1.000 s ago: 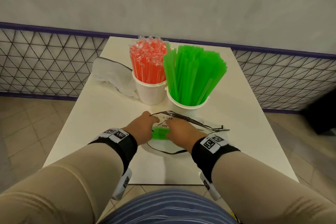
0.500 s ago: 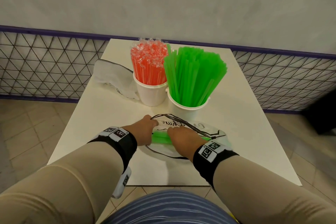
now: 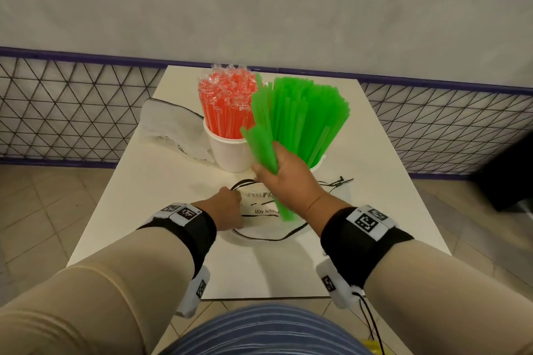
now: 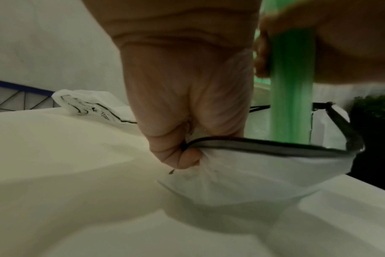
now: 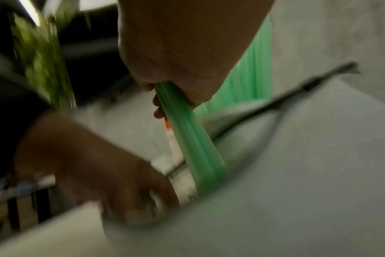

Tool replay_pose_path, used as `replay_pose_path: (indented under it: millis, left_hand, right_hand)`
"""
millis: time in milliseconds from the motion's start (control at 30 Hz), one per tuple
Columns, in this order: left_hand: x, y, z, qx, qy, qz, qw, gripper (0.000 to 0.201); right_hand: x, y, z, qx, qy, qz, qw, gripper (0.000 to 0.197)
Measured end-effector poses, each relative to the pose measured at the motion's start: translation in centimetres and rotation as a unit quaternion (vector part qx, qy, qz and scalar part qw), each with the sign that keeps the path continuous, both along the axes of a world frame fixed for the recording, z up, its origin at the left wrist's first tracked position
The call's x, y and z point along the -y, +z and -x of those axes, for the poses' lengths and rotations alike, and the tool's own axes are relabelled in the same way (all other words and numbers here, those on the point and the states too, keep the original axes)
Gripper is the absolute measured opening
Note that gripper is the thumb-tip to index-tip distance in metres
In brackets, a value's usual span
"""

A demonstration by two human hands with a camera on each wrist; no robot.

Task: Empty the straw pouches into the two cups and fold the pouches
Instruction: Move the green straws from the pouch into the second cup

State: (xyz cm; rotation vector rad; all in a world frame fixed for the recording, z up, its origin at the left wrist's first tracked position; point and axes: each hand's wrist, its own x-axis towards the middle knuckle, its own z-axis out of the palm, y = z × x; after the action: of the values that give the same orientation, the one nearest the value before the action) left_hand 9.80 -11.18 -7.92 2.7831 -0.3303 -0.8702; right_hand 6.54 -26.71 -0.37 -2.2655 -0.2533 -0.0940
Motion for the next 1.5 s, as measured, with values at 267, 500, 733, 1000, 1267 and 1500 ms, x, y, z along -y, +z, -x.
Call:
replay_pose_path:
  millis: [267,500,733,1000,1267,1500]
  left_hand:
    - [1.6,3.2,-0.1,0.265,0.021,0.096,0.959,0.032]
    - [4.4,4.6,-0.4,0.365,-0.028,0.266,0.892,0.043]
    - [5.3,4.9,-2.0,0.264,-0.006,0.230,0.937,0.034]
    - [5.5,5.3,-2.5,0.232,0.007,0.230,0.945,0.032]
    - [5.5,5.2,-2.5,0.229,0.012,0.245,0.942,0.032]
    - [5.4,5.1,-2.7,0.224,0.012,0.252,0.942,0.031]
  right_hand:
    - [2.1,9.8,-2.5,0.184,-0.152,-0.331,0.913,0.015]
    - [3.6,8.3,-4.7,0.198,-0.249,-0.122,0.940,0.017]
    - [5.0,9.4,-6.0,0.104,-0.244,-0.121,0.957,0.031]
    - [6.0,11.5,-5.6,0.154,-0.150,0.080,0.973,0.082]
    - [5.9,7.9,-7.7,-0.005,-0.085,0.391,0.916,0.069]
    - [5.5,8.7,-7.4,0.027,-0.091,0.410,0.907,0.072]
